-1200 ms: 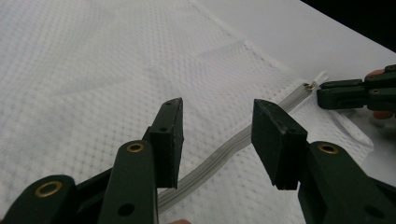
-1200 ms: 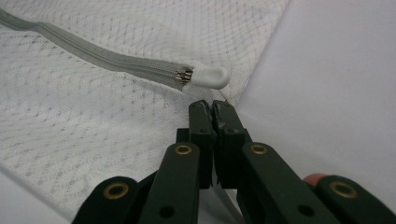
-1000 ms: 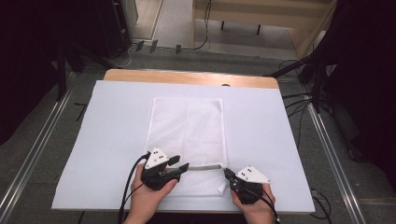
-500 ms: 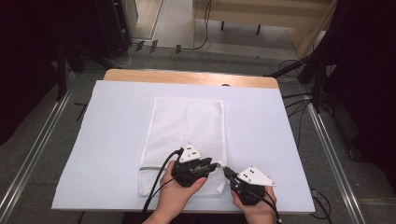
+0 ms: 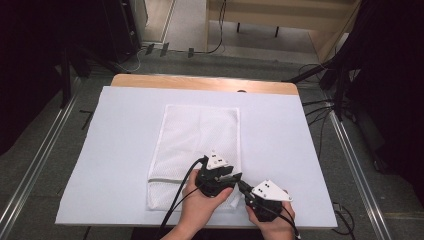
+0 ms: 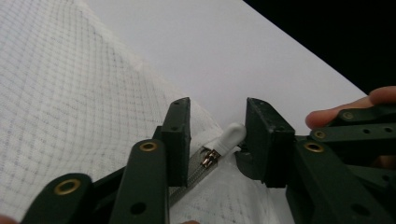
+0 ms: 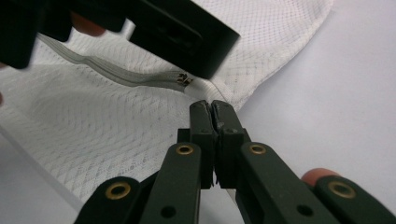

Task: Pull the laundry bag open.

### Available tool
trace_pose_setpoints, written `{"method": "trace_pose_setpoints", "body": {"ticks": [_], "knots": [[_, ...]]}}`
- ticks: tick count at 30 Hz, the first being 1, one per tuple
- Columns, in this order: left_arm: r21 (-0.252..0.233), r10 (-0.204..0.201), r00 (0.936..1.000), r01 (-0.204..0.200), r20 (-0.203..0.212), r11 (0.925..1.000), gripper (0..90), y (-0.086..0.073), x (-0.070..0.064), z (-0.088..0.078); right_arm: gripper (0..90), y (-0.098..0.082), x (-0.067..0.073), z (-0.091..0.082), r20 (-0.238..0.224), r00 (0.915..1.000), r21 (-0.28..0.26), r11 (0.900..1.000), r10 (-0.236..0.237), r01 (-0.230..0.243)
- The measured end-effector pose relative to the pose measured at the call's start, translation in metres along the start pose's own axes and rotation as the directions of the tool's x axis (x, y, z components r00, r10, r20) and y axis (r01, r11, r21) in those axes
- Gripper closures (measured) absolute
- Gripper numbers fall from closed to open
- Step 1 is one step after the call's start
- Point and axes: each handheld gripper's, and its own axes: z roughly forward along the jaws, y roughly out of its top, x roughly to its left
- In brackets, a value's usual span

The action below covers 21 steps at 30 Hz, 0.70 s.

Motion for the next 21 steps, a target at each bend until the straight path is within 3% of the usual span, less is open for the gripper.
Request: {"method": "trace_pose_setpoints", "body": {"ticks": [9,21], "knots": [[0.012,-0.046,0.9965,0.045,0.07,0.9989,81.5,-0.007,0.012,-0.011,89.9,0.001,-0.001,-0.001,0.004,1.0,-0.011,1.0,0.002,-0.002],[0.031,-0.059,0.9937,0.057,0.095,0.9979,83.3,-0.013,0.018,-0.011,89.9,0.001,-0.002,-0.002,0.001,0.9999,-0.019,1.0,0.012,-0.012]]}}
